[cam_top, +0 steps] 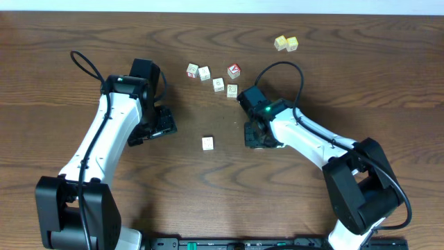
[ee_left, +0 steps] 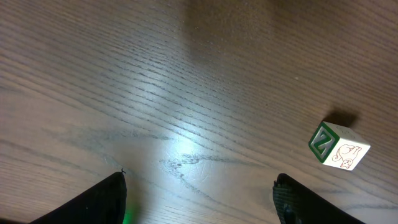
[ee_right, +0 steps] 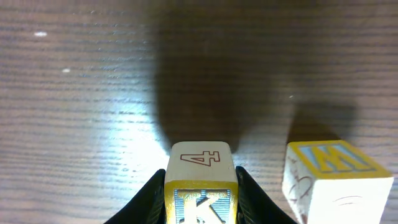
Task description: Lift 3 blocks
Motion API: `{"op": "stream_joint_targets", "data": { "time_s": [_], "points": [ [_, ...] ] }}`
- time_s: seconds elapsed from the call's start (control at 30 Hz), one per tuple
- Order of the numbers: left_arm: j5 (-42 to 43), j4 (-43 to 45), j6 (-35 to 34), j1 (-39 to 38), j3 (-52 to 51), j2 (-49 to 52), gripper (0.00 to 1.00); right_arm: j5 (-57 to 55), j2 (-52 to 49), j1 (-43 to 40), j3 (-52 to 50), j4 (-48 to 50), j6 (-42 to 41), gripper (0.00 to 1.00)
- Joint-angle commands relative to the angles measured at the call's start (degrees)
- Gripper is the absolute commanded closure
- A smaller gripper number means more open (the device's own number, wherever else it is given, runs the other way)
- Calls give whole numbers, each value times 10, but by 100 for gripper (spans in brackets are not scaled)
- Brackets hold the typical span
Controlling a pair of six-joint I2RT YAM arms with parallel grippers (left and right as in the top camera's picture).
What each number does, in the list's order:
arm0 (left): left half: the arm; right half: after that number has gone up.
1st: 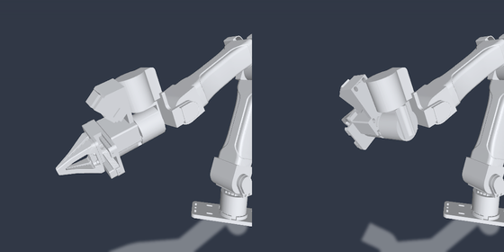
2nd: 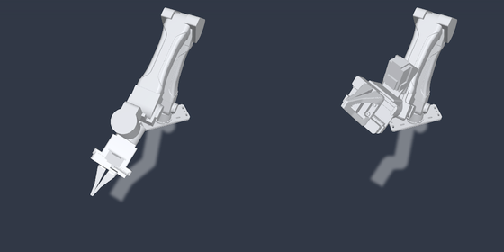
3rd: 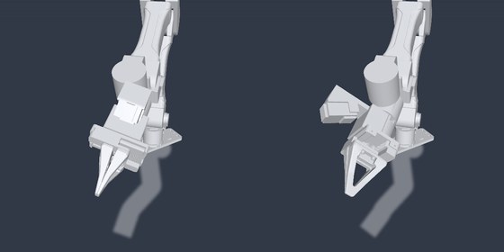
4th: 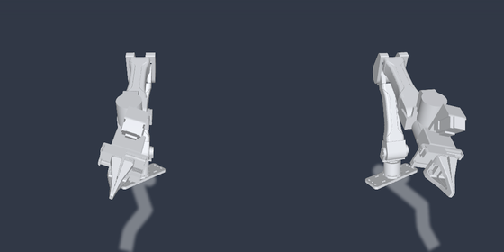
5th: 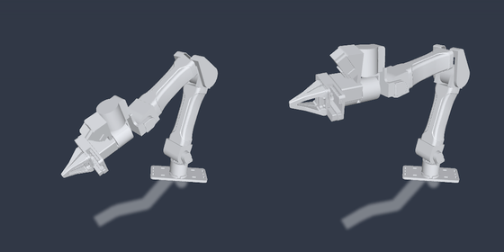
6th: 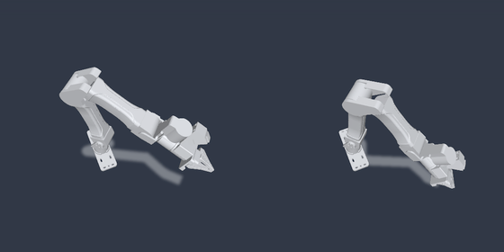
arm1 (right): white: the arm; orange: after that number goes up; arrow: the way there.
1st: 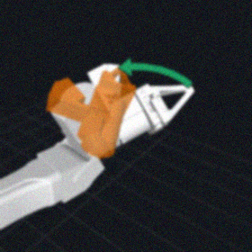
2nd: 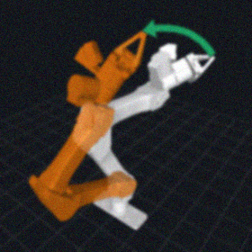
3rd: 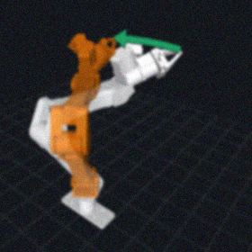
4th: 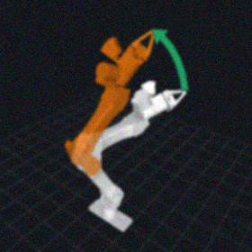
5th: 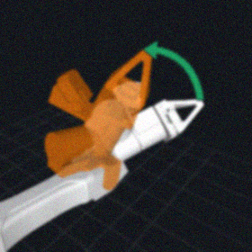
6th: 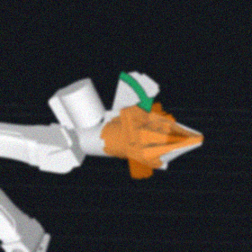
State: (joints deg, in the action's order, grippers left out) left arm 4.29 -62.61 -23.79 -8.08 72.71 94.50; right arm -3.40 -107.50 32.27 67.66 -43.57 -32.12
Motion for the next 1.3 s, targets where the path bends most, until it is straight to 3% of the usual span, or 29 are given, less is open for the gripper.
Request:
{"op": "stream_joint_targets", "data": {
  "time_s": [0.0, 1.1, 1.27],
  "points": [
    [-7, -3, -1, 1, -2, 1, 24, -10, 6, -21, -4, 6, 9, 73],
    [-7, -3, -1, 1, -2, 1, 24, 30, 6, -7, -4, 5, -21, 75],
    [-7, -3, -1, 1, -2, 1, 24, 30, 6, -7, -4, 5, -21, 60]
  ]
}}
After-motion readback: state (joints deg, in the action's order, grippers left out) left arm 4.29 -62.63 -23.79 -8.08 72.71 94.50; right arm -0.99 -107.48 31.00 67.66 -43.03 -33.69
